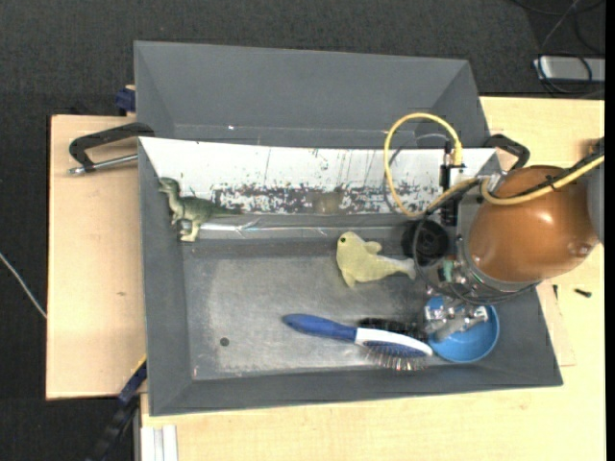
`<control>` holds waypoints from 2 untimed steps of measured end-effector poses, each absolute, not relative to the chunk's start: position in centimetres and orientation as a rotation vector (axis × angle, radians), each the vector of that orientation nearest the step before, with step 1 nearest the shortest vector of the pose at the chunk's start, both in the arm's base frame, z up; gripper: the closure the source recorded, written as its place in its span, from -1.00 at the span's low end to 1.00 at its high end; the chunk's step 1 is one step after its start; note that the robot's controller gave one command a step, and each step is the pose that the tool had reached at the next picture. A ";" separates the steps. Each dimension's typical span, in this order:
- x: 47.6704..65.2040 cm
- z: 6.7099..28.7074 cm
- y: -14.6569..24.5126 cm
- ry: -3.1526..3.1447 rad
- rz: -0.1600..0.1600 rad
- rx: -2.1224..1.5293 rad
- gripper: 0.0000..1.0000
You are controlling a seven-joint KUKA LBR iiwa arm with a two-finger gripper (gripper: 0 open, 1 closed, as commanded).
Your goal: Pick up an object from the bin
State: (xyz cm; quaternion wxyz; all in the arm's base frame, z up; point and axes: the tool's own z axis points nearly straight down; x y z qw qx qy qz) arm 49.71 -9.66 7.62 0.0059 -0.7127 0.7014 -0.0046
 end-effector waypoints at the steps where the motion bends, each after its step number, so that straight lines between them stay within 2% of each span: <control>1: 50.0 15.0 -9.5 2.199 -0.011 -2.229 1.00; 2: 50.2 18.1 -9.4 2.206 -0.007 -2.227 1.00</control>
Offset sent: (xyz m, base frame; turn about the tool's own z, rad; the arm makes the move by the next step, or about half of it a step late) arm 0.0001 -0.0001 0.0689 0.0000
